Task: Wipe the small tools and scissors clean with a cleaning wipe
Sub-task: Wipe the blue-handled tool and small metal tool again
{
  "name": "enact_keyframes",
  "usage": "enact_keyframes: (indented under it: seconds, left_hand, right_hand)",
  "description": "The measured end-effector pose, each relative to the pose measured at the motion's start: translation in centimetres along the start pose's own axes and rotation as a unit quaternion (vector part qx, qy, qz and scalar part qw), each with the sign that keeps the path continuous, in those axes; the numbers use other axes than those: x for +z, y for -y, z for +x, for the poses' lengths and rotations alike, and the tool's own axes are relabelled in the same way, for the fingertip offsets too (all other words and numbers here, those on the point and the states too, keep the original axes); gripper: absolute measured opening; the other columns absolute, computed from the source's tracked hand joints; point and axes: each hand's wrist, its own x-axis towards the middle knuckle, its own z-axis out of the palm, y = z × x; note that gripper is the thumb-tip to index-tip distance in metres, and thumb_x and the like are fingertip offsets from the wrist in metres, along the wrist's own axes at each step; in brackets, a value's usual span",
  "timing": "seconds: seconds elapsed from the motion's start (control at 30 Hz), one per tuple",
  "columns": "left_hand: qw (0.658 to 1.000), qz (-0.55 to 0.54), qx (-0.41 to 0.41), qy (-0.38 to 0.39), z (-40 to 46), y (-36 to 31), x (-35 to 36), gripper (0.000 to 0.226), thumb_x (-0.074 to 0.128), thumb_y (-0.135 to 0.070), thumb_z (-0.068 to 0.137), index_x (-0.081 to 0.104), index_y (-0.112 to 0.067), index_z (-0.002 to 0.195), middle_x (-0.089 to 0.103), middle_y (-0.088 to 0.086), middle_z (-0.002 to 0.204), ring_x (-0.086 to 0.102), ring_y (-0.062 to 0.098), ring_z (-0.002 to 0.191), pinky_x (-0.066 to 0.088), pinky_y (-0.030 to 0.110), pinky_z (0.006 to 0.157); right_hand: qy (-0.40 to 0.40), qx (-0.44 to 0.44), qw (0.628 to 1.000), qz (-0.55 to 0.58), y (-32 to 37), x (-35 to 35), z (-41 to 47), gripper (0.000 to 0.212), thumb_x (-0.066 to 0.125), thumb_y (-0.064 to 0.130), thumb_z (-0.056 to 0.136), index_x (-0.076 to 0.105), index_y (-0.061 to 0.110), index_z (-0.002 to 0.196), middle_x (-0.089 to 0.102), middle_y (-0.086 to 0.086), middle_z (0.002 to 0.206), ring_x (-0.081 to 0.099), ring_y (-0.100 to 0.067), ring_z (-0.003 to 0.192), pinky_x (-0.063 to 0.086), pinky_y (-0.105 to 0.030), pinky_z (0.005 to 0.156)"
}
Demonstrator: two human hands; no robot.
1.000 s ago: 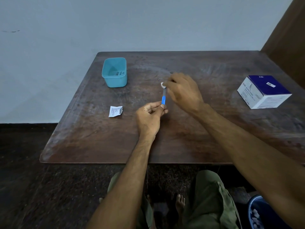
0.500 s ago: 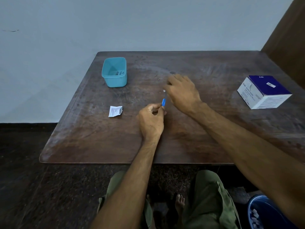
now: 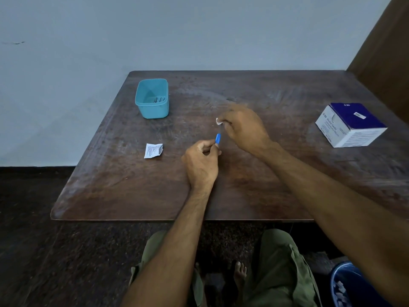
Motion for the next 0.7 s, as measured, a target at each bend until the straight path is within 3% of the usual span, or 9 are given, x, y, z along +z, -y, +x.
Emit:
enact_keyframes:
  seconds: [0.07,0.17,0.23,0.4,0.57,0.63,0.7]
  left_hand:
    - [1.0,-0.015,-0.012,0.005,0.1,0.0,0.0,0.007,0.068,-0.01,0.085,0.073,-0.015,0.086,0.072,-0.005,0.069,0.072,0.008,0.065,0.057,0.025,0.066]
    - [0.999,-0.033,-0.024,0.002,0.1,-0.1,-0.1,0.007,0.069,-0.01,0.086,0.073,-0.012,0.091,0.073,-0.004,0.074,0.072,0.008,0.067,0.058,0.024,0.066]
    - [0.998,-0.052,-0.026,-0.005,0.1,-0.2,-0.2,0.009,0.068,-0.007,0.086,0.073,-0.012,0.091,0.074,-0.003,0.077,0.073,0.009,0.068,0.059,0.025,0.066]
    - [0.996,-0.072,-0.043,-0.004,0.0,-0.4,-0.5,0.013,0.067,-0.004,0.086,0.073,-0.013,0.094,0.073,-0.004,0.079,0.073,0.01,0.07,0.059,0.025,0.068]
    - [0.996,-0.077,-0.043,0.011,0.0,-0.2,-0.7,0.015,0.065,-0.002,0.087,0.073,-0.012,0.095,0.074,-0.002,0.079,0.073,0.013,0.07,0.058,0.026,0.068]
    - [0.995,-0.082,-0.05,0.003,0.0,-0.3,-0.7,0.015,0.066,-0.002,0.087,0.073,-0.014,0.092,0.074,-0.001,0.078,0.073,0.013,0.07,0.058,0.025,0.068]
    - [0.993,-0.097,-0.059,-0.005,0.2,-0.4,-0.6,0.017,0.066,-0.002,0.087,0.071,-0.018,0.087,0.074,0.0,0.077,0.074,0.014,0.07,0.057,0.026,0.068]
  right_hand:
    - [-0.05,0.107,0.98,0.161,0.1,0.3,-0.5,0.023,0.058,0.003,0.083,0.075,0.014,0.094,0.069,0.009,0.091,0.062,-0.01,0.085,0.046,-0.023,0.077]
    - [-0.12,0.247,0.897,0.347,0.6,1.0,-2.1,0.018,0.063,0.002,0.084,0.076,0.014,0.09,0.072,0.009,0.085,0.064,0.002,0.075,0.048,-0.015,0.07]
    - [-0.132,0.3,0.852,0.408,1.1,1.9,-3.4,0.017,0.064,0.002,0.084,0.075,0.014,0.088,0.072,0.007,0.079,0.062,0.004,0.067,0.047,-0.014,0.065]
    - [-0.154,0.393,0.734,0.532,2.0,2.3,-4.7,0.017,0.064,0.004,0.086,0.071,0.02,0.084,0.069,0.003,0.077,0.06,-0.006,0.066,0.049,-0.019,0.059]
    - [-0.21,0.435,0.598,0.64,2.0,0.7,-4.1,0.012,0.062,0.0,0.088,0.065,0.01,0.091,0.068,-0.004,0.08,0.062,-0.007,0.063,0.051,-0.02,0.058]
    - [-0.221,0.435,0.569,0.662,1.7,0.2,-4.1,0.012,0.062,-0.001,0.088,0.065,0.01,0.09,0.068,-0.003,0.075,0.062,-0.006,0.06,0.05,-0.019,0.056]
    - [-0.21,0.431,0.569,0.668,1.7,-0.1,-4.5,0.013,0.062,-0.001,0.088,0.065,0.011,0.088,0.068,-0.002,0.074,0.062,-0.006,0.061,0.05,-0.019,0.056]
